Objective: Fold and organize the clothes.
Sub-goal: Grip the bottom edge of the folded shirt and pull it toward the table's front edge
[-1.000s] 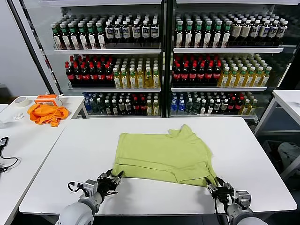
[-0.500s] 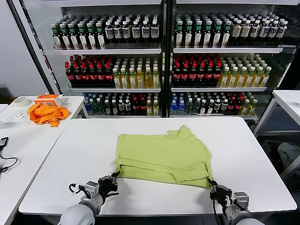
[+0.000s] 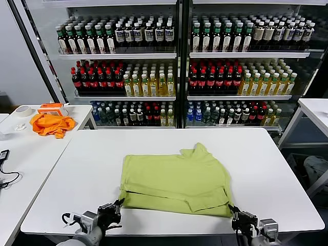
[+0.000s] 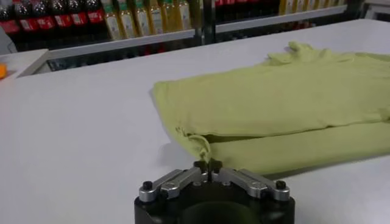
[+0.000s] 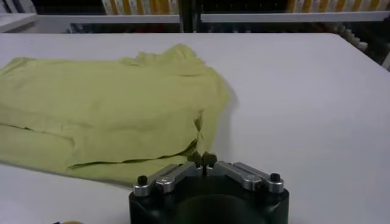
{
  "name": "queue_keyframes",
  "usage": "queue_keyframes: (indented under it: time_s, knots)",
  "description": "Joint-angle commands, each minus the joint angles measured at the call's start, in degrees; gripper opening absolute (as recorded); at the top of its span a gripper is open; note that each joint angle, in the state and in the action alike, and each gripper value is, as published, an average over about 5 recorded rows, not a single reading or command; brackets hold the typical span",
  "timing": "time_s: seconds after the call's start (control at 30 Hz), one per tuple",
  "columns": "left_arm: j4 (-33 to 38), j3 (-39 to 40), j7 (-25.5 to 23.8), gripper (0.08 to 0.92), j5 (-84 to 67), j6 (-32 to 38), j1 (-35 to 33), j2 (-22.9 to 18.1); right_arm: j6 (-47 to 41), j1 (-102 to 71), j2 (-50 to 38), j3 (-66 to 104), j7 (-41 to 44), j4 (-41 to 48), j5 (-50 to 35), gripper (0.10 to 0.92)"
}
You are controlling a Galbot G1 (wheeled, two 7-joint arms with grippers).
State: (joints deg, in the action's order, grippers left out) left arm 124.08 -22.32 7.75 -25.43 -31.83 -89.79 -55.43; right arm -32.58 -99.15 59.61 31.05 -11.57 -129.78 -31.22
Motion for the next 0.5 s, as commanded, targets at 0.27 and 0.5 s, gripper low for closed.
queue_keyframes:
  time_s: [0.27, 0.5]
  knots:
    - [6.0, -5.49, 0.25, 0.372, -2.13, -1.22, -3.95, 2.07, -0.61, -4.15, -1.62, 4.31, -0.53, -6.96, 3.65, 0.354]
    - [3.17, -6.81, -1.0, 0.571, -8.13, 2.22, 4.53, 3.91, -0.56, 10.04, -7.35, 5.71, -1.72, -5.94, -1.65, 0.536]
